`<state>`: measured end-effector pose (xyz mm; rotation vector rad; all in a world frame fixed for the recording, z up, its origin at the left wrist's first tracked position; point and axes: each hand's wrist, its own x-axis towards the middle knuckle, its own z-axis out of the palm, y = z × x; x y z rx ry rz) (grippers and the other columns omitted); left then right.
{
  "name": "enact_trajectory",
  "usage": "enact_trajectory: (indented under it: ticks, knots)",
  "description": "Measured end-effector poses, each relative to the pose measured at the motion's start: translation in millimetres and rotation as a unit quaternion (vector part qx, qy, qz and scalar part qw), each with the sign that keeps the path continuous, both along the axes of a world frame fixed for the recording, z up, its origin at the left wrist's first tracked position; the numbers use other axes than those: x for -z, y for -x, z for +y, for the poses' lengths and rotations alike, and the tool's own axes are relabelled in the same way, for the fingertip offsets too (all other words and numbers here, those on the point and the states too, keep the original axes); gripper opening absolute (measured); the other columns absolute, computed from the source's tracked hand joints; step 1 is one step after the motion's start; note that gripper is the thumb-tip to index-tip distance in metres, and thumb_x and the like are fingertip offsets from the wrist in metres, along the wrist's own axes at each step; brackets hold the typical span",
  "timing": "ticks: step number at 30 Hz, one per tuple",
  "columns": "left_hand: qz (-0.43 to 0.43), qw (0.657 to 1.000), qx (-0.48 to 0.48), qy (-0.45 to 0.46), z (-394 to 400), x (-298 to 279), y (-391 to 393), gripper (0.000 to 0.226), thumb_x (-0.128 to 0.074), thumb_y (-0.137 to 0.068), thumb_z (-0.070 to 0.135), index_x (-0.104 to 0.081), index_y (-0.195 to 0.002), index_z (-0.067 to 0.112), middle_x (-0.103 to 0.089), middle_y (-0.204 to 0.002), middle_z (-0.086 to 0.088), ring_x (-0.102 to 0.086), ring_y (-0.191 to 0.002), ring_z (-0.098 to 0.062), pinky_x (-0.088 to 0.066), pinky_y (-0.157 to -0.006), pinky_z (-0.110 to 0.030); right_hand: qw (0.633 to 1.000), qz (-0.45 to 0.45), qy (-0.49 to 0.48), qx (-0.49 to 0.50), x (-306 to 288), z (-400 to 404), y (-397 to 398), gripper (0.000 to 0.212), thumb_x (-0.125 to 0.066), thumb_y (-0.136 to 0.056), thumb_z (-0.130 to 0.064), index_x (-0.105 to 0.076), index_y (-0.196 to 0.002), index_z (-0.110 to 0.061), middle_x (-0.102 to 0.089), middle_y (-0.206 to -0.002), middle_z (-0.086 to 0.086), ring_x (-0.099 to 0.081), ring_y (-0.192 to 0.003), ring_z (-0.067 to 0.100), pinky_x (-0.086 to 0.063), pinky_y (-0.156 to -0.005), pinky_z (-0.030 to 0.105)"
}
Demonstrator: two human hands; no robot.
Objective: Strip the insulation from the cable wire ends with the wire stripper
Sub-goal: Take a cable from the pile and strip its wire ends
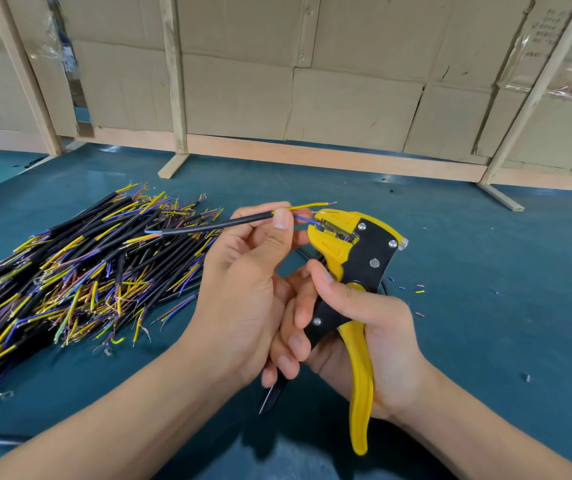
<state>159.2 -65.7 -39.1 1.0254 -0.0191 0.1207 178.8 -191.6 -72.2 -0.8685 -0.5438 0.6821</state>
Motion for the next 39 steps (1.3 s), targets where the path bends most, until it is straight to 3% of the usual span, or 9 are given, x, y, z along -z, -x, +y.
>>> enact_trajectory:
  ticks: [3, 7, 12, 16, 23, 29, 33, 39]
  knots:
    - [0.01, 1.0, 0.008, -0.02, 0.6, 0.8, 0.0, 0.038, -0.056, -0.096, 0.048, -0.057, -0.107, 0.012, -0.052, -0.06, -0.019, -0.039, -0.022, -0.02, -0.044, -0.033, -0.029, 1.0, 0.0, 0.002, -0.002, 0.6, -0.2, -0.1, 0.039, -0.053, -0.1, -0.031, -0.06, -0.078, 0.001, -0.055, -0.065, 0.016, -0.058, -0.06, 0.031, -0.054, -0.072, 0.051]
    - [0.021, 0.999, -0.002, -0.05, 0.1, 2.5, 0.7, 0.033, -0.058, -0.095, 0.051, -0.057, -0.103, 0.018, -0.041, -0.046, -0.018, -0.042, -0.024, -0.02, -0.046, -0.038, -0.033, 1.0, 0.002, 0.001, -0.002, 0.7, -0.1, 0.0, 0.038, -0.054, -0.099, -0.03, -0.059, -0.077, 0.001, -0.055, -0.064, 0.016, -0.058, -0.06, 0.032, -0.053, -0.072, 0.051]
    - [0.009, 0.999, -0.009, -0.033, -1.8, 2.2, 1.6, 0.027, -0.058, -0.096, 0.044, -0.058, -0.105, 0.018, -0.047, -0.056, -0.02, -0.041, -0.024, -0.02, -0.045, -0.035, -0.03, 1.0, 0.0, -0.009, -0.004, -0.4, 0.6, 0.7, 0.038, -0.056, -0.099, -0.029, -0.058, -0.075, 0.001, -0.054, -0.062, 0.015, -0.058, -0.058, 0.03, -0.054, -0.069, 0.048]
    - [-0.007, 1.0, -0.02, -0.001, -4.6, 4.4, 1.5, 0.036, -0.059, -0.097, 0.035, -0.055, -0.115, 0.003, -0.057, -0.063, -0.005, -0.04, -0.026, -0.021, -0.038, -0.028, -0.021, 1.0, 0.012, -0.014, 0.006, -0.8, 2.4, 2.7, 0.038, -0.064, -0.093, -0.028, -0.054, -0.068, -0.002, -0.05, -0.055, 0.012, -0.056, -0.049, 0.027, -0.054, -0.064, 0.045]
    - [-0.003, 1.0, -0.008, 0.024, -7.3, 4.5, 2.4, 0.024, -0.06, -0.094, 0.032, -0.059, -0.106, 0.011, -0.049, -0.089, -0.017, -0.051, -0.033, -0.015, -0.038, -0.026, -0.022, 0.999, 0.04, 0.003, 0.004, -5.3, 2.8, 5.4, 0.034, -0.075, -0.08, -0.023, -0.051, -0.062, -0.005, -0.043, -0.048, 0.01, -0.054, -0.042, 0.025, -0.054, -0.056, 0.039]
    - [-0.021, 0.998, 0.001, 0.055, -8.1, 5.5, 1.4, 0.025, -0.062, -0.093, 0.033, -0.056, -0.1, 0.01, -0.052, -0.076, -0.008, -0.044, -0.035, -0.021, -0.043, -0.031, -0.025, 0.999, 0.032, 0.029, 0.001, -11.5, 1.1, 7.3, 0.029, -0.062, -0.083, -0.012, -0.05, -0.057, -0.01, -0.041, -0.043, 0.006, -0.05, -0.035, 0.021, -0.051, -0.049, 0.033]
    - [-0.025, 0.996, 0.005, 0.09, -7.2, 6.7, -1.1, 0.022, -0.056, -0.098, 0.028, -0.051, -0.102, 0.007, -0.061, -0.067, 0.003, -0.051, -0.036, -0.019, -0.045, -0.036, -0.025, 0.996, 0.049, 0.063, 0.038, -10.7, 5.2, 6.9, 0.036, -0.063, -0.083, -0.017, -0.043, -0.052, -0.015, -0.033, -0.037, 0.001, -0.034, -0.025, 0.013, -0.037, -0.036, 0.019]
    - [0.016, 0.997, 0.01, 0.074, -2.9, 4.5, -6.1, 0.022, -0.055, -0.099, 0.031, -0.055, -0.106, 0.01, -0.056, -0.073, -0.004, -0.048, -0.039, -0.02, -0.043, -0.033, -0.025, 0.993, 0.08, 0.056, 0.062, -6.4, 12.3, 8.0, 0.037, -0.06, -0.084, -0.019, -0.041, -0.053, -0.014, -0.032, -0.038, 0.003, -0.037, -0.024, 0.016, -0.042, -0.037, 0.022]
